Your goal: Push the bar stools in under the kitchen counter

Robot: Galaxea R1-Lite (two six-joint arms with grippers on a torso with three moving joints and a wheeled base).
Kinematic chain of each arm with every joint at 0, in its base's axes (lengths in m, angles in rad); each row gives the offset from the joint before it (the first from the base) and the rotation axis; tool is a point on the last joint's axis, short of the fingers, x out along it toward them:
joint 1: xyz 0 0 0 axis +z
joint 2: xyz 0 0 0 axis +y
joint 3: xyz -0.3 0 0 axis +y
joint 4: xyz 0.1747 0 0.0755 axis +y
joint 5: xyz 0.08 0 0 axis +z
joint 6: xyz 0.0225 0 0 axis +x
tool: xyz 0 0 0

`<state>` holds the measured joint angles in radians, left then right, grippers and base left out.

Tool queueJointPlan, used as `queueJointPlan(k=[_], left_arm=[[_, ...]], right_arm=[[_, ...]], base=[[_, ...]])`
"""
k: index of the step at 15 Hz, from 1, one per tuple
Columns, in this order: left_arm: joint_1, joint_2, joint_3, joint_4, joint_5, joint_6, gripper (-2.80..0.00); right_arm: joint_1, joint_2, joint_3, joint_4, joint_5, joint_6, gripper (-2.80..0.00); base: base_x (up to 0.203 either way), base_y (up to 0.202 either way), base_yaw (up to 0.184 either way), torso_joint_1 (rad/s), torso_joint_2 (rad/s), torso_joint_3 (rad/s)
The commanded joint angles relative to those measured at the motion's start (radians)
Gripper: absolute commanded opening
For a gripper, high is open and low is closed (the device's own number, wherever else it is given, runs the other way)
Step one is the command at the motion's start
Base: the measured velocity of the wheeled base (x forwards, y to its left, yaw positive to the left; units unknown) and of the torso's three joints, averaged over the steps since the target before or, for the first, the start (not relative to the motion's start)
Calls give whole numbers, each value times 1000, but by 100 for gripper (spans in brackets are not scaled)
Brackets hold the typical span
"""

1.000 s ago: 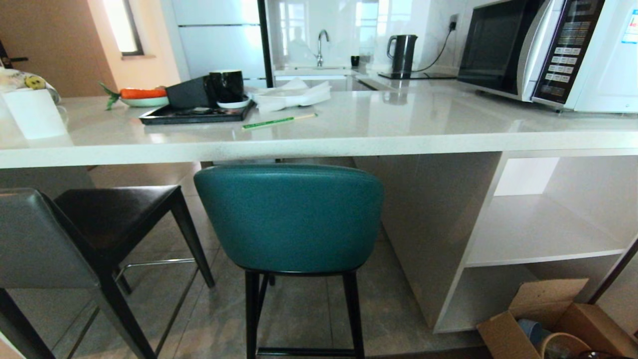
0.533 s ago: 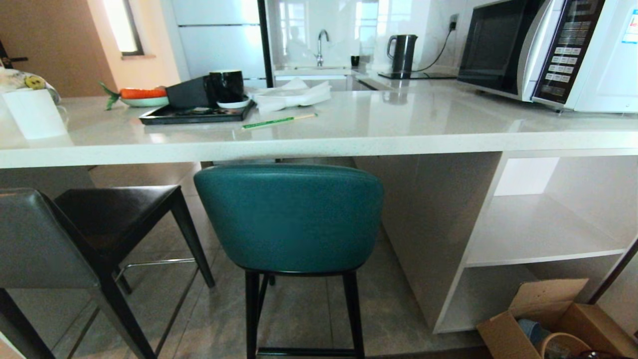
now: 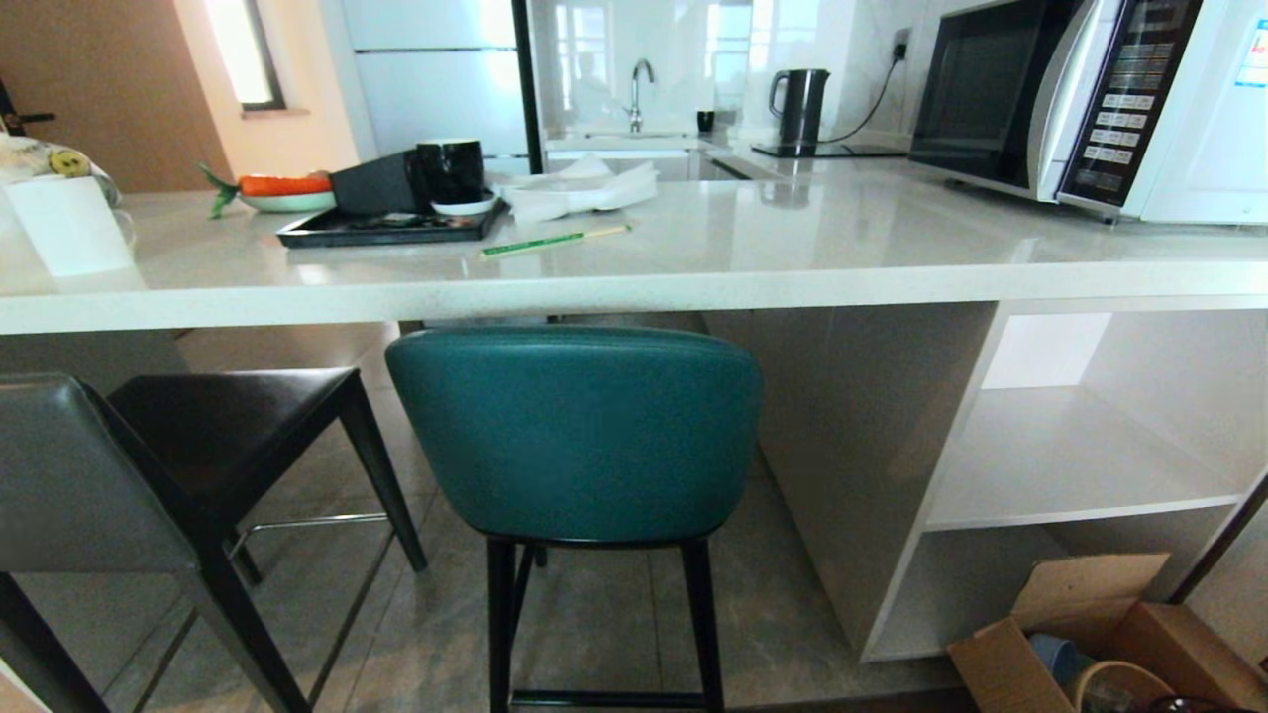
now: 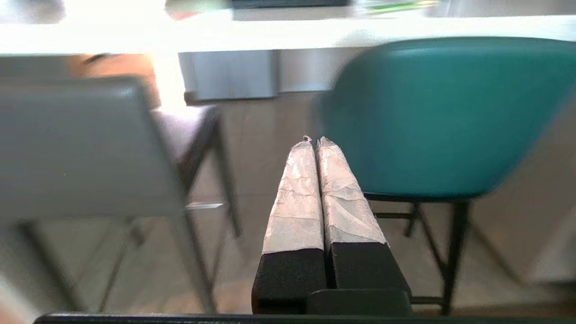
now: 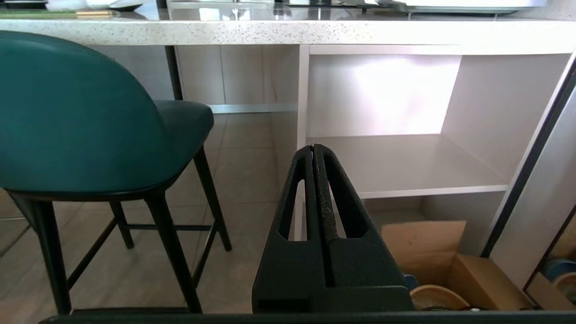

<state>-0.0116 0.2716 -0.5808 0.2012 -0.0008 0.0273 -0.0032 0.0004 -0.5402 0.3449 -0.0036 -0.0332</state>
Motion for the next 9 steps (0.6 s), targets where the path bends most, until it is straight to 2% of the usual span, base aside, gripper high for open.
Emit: queueJointPlan(k=[1,2,4,6,7,9], left_arm=[[69,-11,-7,8,-38,-1,-280],[67,-27,-5,14,-105,-12,-280],[11,-69,-2,39,-245,-112,-280],[11,-149,66,64,-254,-80,-280],[13,-221,139,72,-250,-35,-280],[14,-271,313,35,-182,42,-280]], right_arm=[[0,0,-4,2,2,-1,-280],[0,1,-7,-1,4,-1,-280],[0,-2,-17,-1,-6,1,-280],[0,-2,-18,-3,-8,4,-280],[0,-2,-13,-3,0,4,-280],[0,-2,46,-6,45,-3,-280]], base=[[0,0,0,0,0,0],[0,0,0,0,0,0],[0,0,0,0,0,0],[0,0,0,0,0,0],[0,0,0,0,0,0],[0,0,0,0,0,0]])
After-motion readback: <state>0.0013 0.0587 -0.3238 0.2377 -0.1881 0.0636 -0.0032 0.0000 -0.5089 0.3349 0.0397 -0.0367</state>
